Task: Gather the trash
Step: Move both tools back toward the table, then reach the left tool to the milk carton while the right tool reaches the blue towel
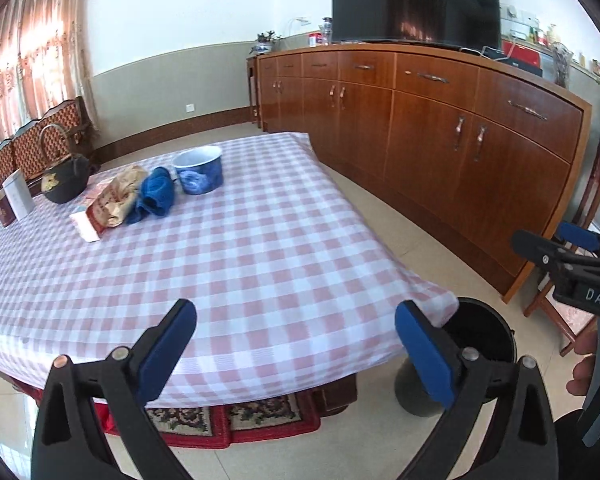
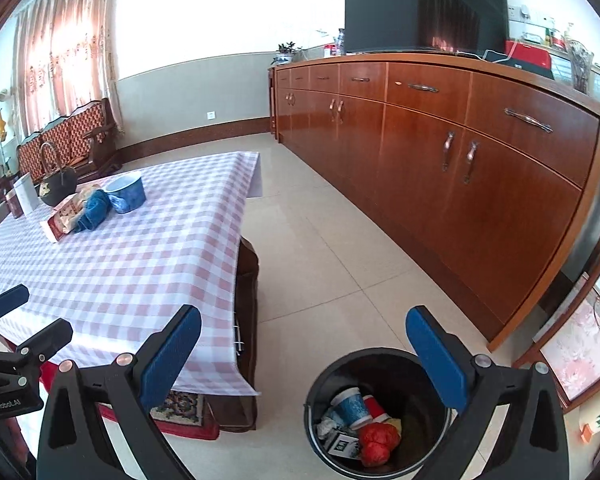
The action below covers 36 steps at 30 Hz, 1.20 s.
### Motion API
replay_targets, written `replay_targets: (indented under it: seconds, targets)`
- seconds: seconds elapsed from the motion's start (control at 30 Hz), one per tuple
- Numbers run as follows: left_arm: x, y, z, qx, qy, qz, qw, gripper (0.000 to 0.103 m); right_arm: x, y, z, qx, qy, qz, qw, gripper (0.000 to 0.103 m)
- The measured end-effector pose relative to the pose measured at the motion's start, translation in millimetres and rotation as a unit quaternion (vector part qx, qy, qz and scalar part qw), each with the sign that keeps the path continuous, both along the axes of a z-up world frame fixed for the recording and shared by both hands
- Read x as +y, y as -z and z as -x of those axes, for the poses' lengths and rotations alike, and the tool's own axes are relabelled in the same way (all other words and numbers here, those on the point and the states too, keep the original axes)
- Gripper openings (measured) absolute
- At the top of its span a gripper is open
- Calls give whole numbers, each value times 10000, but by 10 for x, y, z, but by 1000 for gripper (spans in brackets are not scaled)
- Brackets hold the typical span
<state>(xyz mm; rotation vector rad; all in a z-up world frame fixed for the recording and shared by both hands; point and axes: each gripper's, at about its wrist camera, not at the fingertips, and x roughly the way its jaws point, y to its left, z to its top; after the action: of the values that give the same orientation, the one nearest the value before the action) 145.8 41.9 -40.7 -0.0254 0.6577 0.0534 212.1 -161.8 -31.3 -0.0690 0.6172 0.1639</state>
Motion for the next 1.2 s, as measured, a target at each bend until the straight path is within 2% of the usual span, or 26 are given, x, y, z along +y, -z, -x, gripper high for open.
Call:
replay_targets:
  seconds: [0.17,0.33,0.6,0.8,0.9,1.07,1.2]
  targets:
    - [605,26,48,89,-624,110,9980,100,553,-61,-98,-248,-641,-209,9974,103]
    - [1149,17,114,68,-1155,87,9932,100,1222,-44,-288,150,-1268,19,9918,103]
    - [1738,20,151,31,-1718,-11,9851,100,2125,-44,-474,137,-1779,73,9839,103]
    - [2015,68,124,42,-1861,67,9825,99,2535,-11,-568,199,-2138,219,9764,103]
    - [2099,92,67,78,-1795,103,9837,94,2650,10,-640,257,-2274,158,9733,103]
    - [2210,107,-116,153,-1572,217,9872,82,2825,73,-823,417,-2511,106,9670,83]
    - [2251,132,-352,213,-1461,211,9888,79,2992,156,-1053,579,-2694,142,9612,76]
